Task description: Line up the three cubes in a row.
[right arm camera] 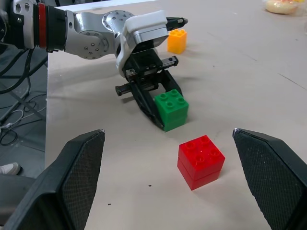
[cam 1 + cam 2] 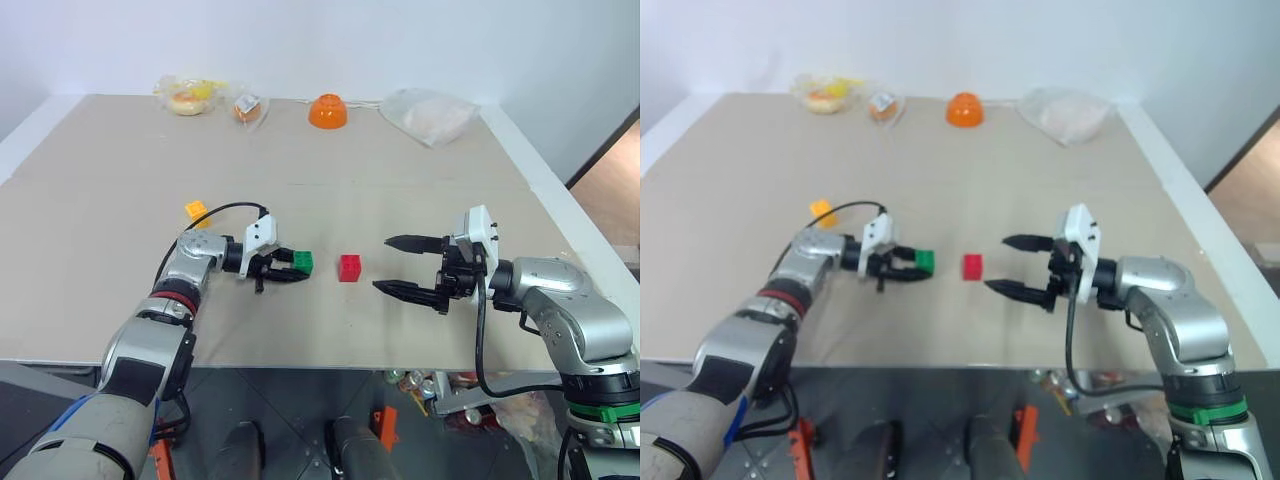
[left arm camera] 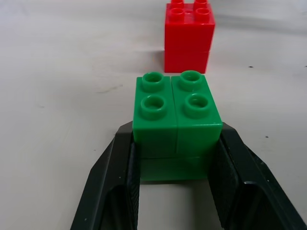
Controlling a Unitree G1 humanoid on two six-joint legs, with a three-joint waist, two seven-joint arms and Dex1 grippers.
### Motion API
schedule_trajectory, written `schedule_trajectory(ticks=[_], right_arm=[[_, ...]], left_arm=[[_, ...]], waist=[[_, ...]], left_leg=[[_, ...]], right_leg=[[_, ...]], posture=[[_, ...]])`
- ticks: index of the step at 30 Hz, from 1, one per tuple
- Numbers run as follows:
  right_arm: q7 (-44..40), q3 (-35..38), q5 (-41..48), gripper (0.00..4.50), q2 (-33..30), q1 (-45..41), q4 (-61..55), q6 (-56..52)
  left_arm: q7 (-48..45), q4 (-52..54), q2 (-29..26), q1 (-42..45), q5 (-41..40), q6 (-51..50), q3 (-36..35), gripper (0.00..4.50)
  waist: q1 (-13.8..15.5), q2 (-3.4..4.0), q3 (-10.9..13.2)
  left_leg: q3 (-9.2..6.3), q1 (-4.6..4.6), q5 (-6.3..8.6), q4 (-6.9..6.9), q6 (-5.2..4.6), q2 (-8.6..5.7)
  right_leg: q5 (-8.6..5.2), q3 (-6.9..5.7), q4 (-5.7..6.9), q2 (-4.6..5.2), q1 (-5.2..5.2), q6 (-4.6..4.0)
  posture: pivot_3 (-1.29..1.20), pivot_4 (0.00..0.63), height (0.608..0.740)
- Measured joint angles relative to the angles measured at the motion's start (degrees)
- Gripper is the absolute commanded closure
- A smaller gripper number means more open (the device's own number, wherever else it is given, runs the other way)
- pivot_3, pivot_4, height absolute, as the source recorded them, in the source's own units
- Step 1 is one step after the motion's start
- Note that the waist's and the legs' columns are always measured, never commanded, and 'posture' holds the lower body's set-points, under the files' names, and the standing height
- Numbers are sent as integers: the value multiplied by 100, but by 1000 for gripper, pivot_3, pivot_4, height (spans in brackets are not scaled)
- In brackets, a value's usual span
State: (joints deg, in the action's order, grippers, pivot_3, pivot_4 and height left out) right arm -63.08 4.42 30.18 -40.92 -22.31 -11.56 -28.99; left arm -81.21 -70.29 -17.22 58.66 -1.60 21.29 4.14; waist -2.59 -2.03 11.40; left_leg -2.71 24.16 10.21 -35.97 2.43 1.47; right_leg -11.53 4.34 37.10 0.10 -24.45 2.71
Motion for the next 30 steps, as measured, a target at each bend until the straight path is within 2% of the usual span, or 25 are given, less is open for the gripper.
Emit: schedule_trajectory(ticks=[6,15,30], right_arm=[[-24,-11,-2,62,0,-51,14,7],[-57,-54,-7,62,0,-130,69,18],[-63,-53,-4,62,-152,-131,69,-3]], left_arm=[[-309,56,-101,-88,-113,-43,-131,3176],[-269,56,-177,-175,-116,-41,-265,3176],[-132,54,87,-176,-116,-1,-297,3176]], waist=[[-9,0,0],[-4,0,0],[-7,0,0]], left_leg=[[0,-1,0,-1,0,2],[0,0,0,-3,0,2],[0,-1,0,-3,0,2]], right_leg=[[1,0,1,-1,0,0],[1,0,2,-1,1,1],[2,0,3,-2,1,1]], posture=[[0,150,740],[0,150,740],[0,150,740]])
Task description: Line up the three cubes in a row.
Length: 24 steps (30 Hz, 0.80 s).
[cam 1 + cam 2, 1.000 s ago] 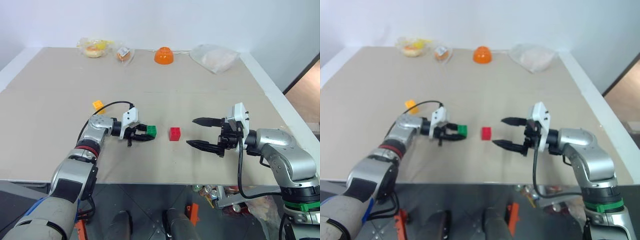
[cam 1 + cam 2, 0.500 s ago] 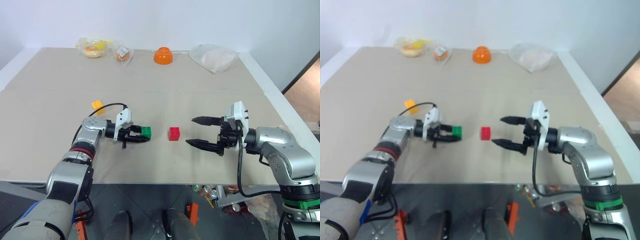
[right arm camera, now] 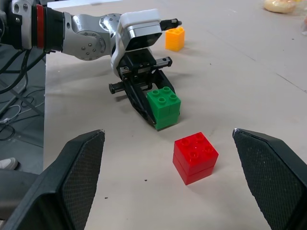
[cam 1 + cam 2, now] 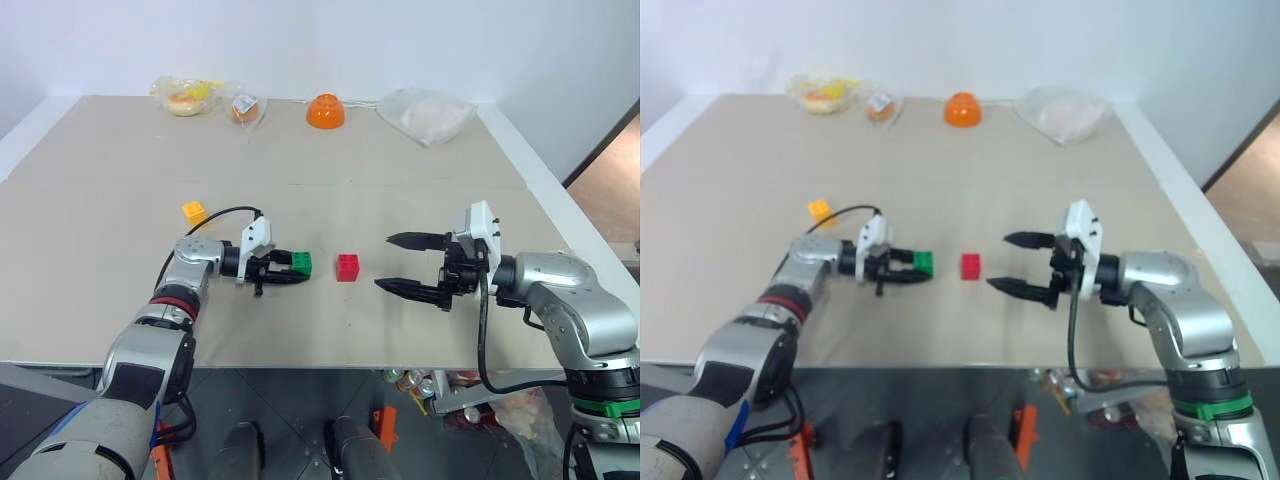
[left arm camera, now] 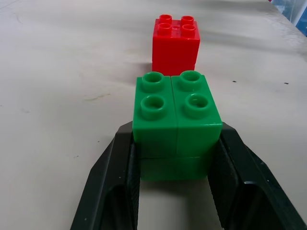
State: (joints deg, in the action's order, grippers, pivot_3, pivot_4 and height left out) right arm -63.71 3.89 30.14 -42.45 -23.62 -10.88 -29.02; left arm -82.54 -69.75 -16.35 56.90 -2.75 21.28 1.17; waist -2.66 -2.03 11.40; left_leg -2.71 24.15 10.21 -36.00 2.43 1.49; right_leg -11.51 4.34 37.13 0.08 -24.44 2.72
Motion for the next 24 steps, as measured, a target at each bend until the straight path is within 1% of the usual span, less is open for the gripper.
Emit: schedule_trajectory(ticks=[9,10,11,12,16,17,22,24], right_arm=[[28,0,0,62,0,2,-2,0],[31,0,0,62,0,1,-2,0],[32,0,0,62,0,2,-4,1],[33,0,0,62,0,2,-3,1],[32,0,-1,62,0,0,-3,1],[31,0,-1,62,0,0,-3,1],[19,-3,-2,62,1,-78,4,2],[13,-4,-1,62,1,-111,4,2]], left_arm=[[-45,0,17,-84,-5,8,3,3176],[-45,0,16,-89,-11,8,1,2145],[-46,0,9,-94,-3,6,6,1949],[-40,1,6,-103,-5,6,4,1518],[30,1,1,-112,1,25,6,128],[67,1,1,-120,4,52,7,11],[111,7,-88,-170,-3,143,3,11],[204,24,-221,-216,-3,186,-4,11]], waist=[[1,0,0],[1,0,0],[1,0,0],[-1,0,0],[-1,0,0],[-1,0,0],[-32,0,0],[-49,0,0]], left_leg=[[0,0,0,-1,0,0],[0,0,0,-1,0,0],[0,-1,0,-2,0,0],[0,-1,0,-2,0,0],[0,-2,0,-2,0,0],[0,-3,0,-3,0,1],[3,-8,0,-10,0,10],[3,-14,0,-10,0,18]], right_leg=[[1,0,1,0,0,1],[1,0,1,0,0,1],[1,0,1,0,1,1],[1,1,1,0,0,1],[2,1,3,-1,1,0],[2,1,4,-1,1,0],[11,2,5,-11,2,-8],[13,3,9,-19,2,-12]], posture=[[0,150,740],[0,150,740],[0,150,740],[0,150,740],[0,150,740],[0,150,740],[0,150,740],[0,150,740]])
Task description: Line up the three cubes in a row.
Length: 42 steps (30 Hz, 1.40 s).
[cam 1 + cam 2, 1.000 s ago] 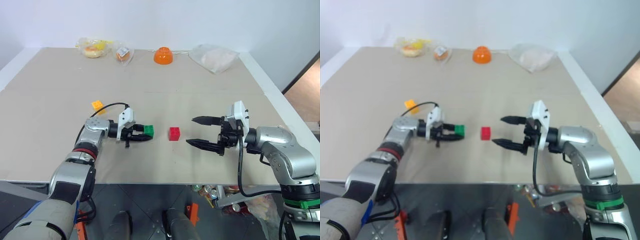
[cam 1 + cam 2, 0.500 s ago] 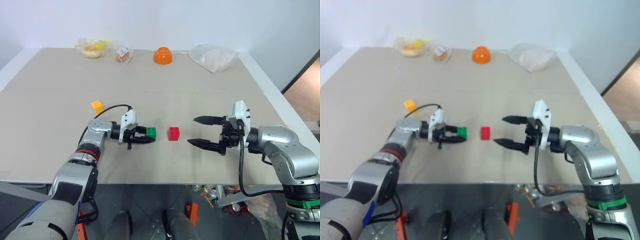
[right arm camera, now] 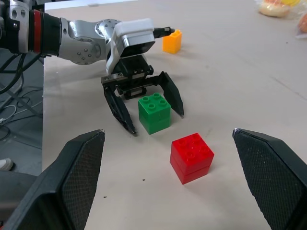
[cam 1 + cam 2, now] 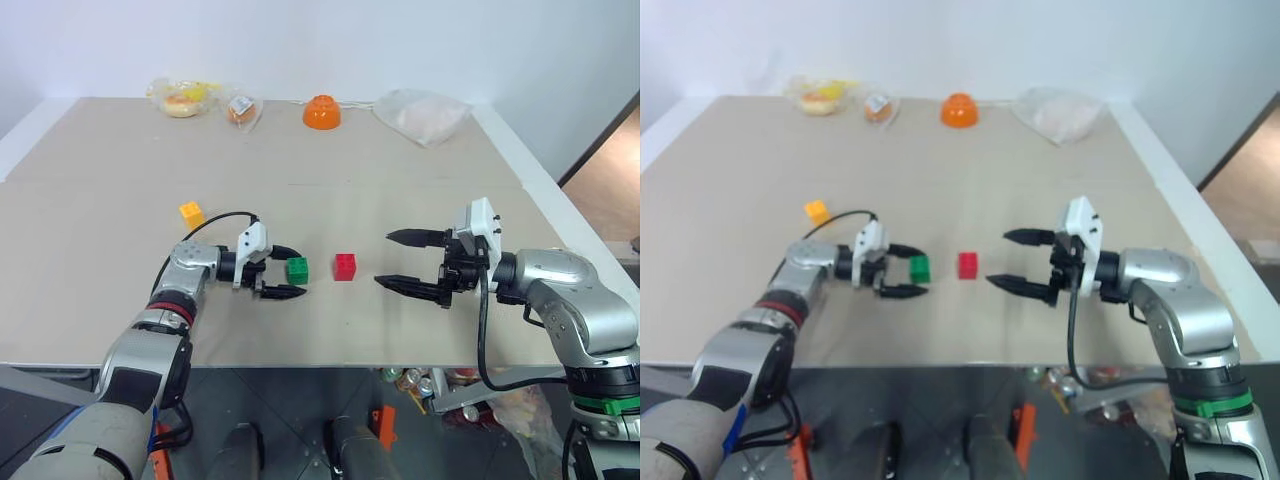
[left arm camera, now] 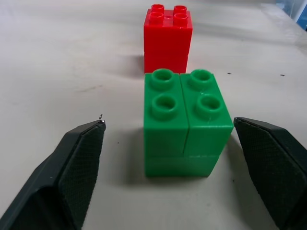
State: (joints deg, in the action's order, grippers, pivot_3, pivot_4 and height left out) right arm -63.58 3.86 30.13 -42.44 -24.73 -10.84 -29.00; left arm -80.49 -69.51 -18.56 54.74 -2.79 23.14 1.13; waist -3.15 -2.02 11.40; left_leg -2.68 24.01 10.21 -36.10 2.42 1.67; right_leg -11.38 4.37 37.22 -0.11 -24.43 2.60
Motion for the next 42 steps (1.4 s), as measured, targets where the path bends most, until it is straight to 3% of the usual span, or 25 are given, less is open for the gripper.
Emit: schedule_trajectory(ticks=[6,14,19,26,32,37,42], right_arm=[[-105,-4,-2,62,-85,-94,137,0],[-75,-208,-195,62,188,-638,561,319],[271,-633,-794,62,691,-937,1176,827],[381,-784,-958,62,1172,-1310,1513,1132],[414,-840,-1020,62,1378,-1377,1572,1198],[409,-843,-1031,62,1411,-1378,1575,1222],[419,-839,-1026,62,1423,-1376,1575,1225]], left_arm=[[-373,282,-1150,-536,-249,-105,-342,11],[-232,1605,-1766,-1703,-872,-874,-861,11],[1131,2877,-1725,-2452,-1121,-1675,-1279,11],[3437,4019,-1295,-3052,-1237,-2681,-1690,11],[4338,4759,-1054,-3374,-1302,-3198,-1733,11],[4625,4547,-1068,-3185,-1252,-3240,-1703,11],[4481,3452,-1309,-2376,-1121,-3089,-1646,11]], waist=[[-117,1,0],[-116,0,0],[-110,1,0],[-90,1,0],[-90,0,0],[-89,0,0],[-95,0,0]], left_leg=[[0,-15,0,12,0,15],[3,-14,0,11,0,17],[2,-13,0,10,0,17],[2,-13,0,10,0,13],[2,-14,0,11,1,13],[1,-21,-2,10,2,12],[5,-21,-8,10,2,11]], right_leg=[[-3,3,13,-16,0,-18],[-6,2,13,-12,-1,-20],[-4,2,15,-10,-2,-19],[-3,2,14,-6,0,-15],[-3,2,14,-6,0,-16],[3,0,15,-9,4,-21],[8,2,13,-9,4,-21]], posture=[[0,150,740],[0,150,740],[0,150,740],[0,150,740],[0,150,740],[0,150,740],[0,150,740]])
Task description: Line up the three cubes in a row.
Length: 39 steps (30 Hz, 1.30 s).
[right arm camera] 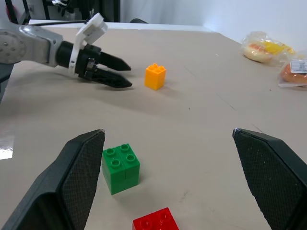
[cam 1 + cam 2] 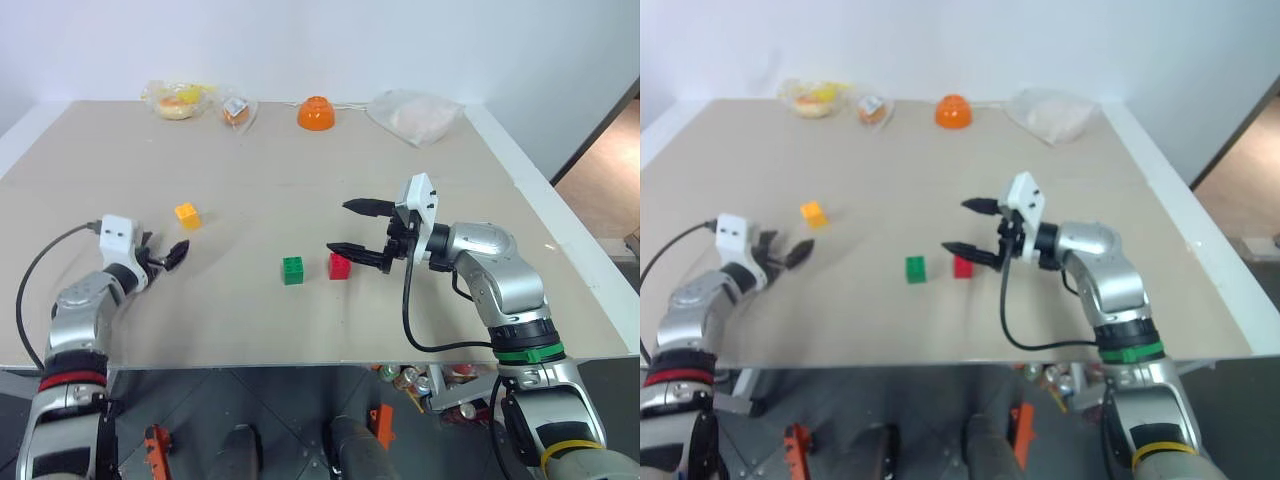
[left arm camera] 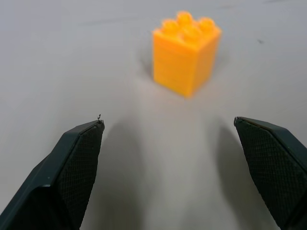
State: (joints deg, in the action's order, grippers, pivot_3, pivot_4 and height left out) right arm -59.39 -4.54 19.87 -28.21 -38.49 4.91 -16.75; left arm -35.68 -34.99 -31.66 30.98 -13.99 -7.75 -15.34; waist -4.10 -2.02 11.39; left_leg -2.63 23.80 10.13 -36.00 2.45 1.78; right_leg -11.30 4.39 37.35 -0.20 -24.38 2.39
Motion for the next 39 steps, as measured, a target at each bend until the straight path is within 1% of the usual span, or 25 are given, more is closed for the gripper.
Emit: schedule_trajectory(ticks=[5,9,12,18,33,35,36,37,39], right_arm=[[-7,14,15,62,-37,47,-69,-44],[-6,28,72,62,-78,70,-162,-112],[-5,33,96,62,-87,74,-193,-119],[1,39,118,62,-133,76,-193,-121],[2,39,118,62,-147,75,-191,-121],[3,39,118,62,-147,75,-190,-121],[3,39,118,62,-147,75,-191,-121],[4,39,118,62,-147,75,-191,-121],[4,39,118,62,-152,75,-191,-121]], left_arm=[[-431,-757,-48,429,97,274,211,11],[-741,-1217,-80,730,142,396,279,11],[-749,-1745,-80,1090,236,537,334,11],[-688,-2694,-98,1710,392,797,334,11],[-940,-3464,78,2343,604,1065,435,11],[-920,-3506,106,2425,622,1131,433,568],[-913,-3518,107,2433,623,1135,433,609],[-884,-3537,109,2442,627,1141,432,1142],[-807,-3604,114,2461,633,1161,428,1798]], waist=[[4,0,0],[67,0,0],[138,0,0],[139,0,0],[139,0,0],[139,0,0],[139,0,0],[139,0,0],[136,0,0]], left_leg=[[-1,5,1,14,1,-2],[-3,5,0,14,1,-3],[-3,5,0,8,0,-3],[-2,10,0,7,1,-3],[-3,25,0,12,1,-4],[-3,26,0,12,1,-5],[-3,26,0,12,1,-5],[-3,26,0,12,1,-4],[-3,26,0,13,1,-4]], right_leg=[[-5,0,-6,3,-3,6],[-5,-1,-6,2,-3,5],[-3,-2,-6,2,-2,7],[-1,-1,-8,2,-4,9],[-4,-2,-10,2,-17,11],[-4,-1,-11,3,-17,12],[-4,-1,-11,3,-18,12],[-4,-2,-11,2,-18,12],[-4,-1,-10,2,-20,12]], posture=[[0,150,740],[0,150,740],[0,150,740],[0,150,740],[0,150,740],[0,150,740],[0,150,740],[0,150,740],[0,150,740]])
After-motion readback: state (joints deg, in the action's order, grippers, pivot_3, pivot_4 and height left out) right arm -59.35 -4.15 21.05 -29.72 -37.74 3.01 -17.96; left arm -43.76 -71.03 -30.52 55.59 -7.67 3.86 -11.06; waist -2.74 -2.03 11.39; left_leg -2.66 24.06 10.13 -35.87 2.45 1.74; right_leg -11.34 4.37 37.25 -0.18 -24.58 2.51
